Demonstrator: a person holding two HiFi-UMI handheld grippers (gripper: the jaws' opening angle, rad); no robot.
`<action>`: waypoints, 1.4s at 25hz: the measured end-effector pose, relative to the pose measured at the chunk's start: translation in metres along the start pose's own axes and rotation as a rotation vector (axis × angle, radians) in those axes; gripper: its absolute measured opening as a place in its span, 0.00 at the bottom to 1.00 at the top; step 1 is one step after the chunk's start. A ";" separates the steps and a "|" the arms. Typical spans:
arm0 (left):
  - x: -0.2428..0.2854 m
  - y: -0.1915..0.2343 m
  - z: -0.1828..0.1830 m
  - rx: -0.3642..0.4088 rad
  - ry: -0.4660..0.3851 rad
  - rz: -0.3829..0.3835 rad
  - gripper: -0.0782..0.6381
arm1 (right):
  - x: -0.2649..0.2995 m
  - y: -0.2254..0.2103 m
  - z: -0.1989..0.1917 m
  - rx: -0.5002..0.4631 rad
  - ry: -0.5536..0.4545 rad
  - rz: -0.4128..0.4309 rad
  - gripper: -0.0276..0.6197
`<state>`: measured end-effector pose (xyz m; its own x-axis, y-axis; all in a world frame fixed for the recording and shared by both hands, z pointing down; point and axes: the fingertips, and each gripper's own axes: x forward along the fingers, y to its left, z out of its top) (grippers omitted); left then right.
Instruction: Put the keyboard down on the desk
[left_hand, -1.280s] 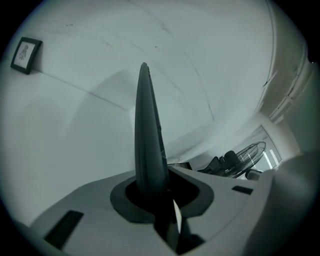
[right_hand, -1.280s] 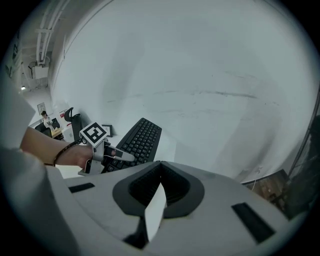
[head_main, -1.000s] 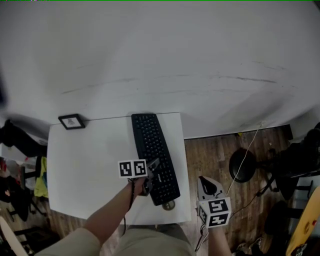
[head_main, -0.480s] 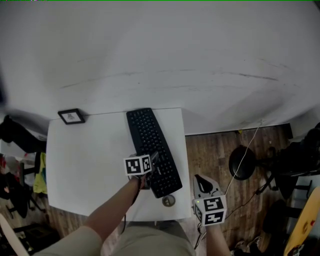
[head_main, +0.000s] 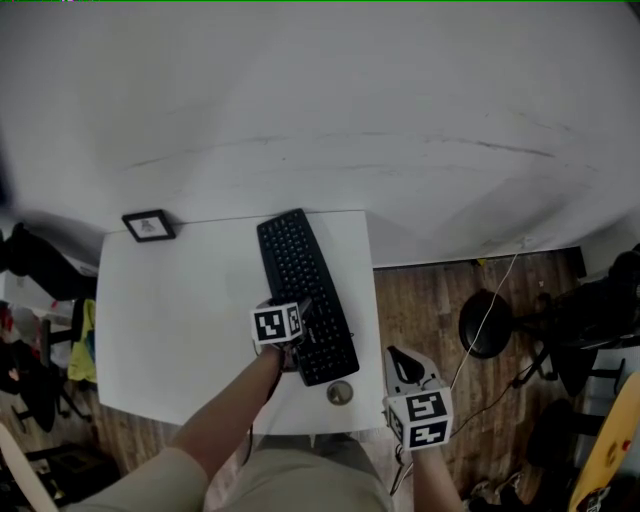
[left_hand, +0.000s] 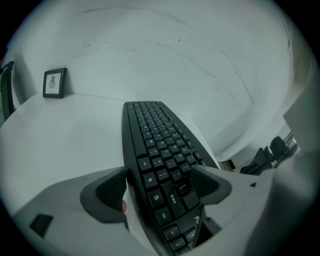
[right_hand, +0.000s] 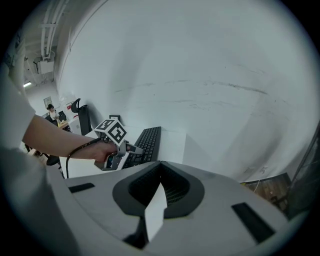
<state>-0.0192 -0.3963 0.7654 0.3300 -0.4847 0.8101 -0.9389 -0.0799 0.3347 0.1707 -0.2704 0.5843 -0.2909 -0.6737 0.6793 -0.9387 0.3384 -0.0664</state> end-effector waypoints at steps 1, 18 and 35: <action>-0.002 0.001 0.000 0.005 -0.001 -0.005 0.67 | -0.002 0.003 0.002 0.008 -0.008 0.010 0.08; -0.160 -0.048 0.067 0.252 -0.290 -0.201 0.60 | -0.090 0.026 0.101 0.051 -0.286 0.115 0.08; -0.363 -0.129 0.138 0.660 -0.748 -0.202 0.20 | -0.241 0.048 0.220 -0.222 -0.697 -0.062 0.08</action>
<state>-0.0313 -0.3309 0.3619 0.5555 -0.8110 0.1834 -0.8132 -0.5759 -0.0835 0.1546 -0.2365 0.2568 -0.3578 -0.9325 0.0497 -0.9192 0.3611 0.1569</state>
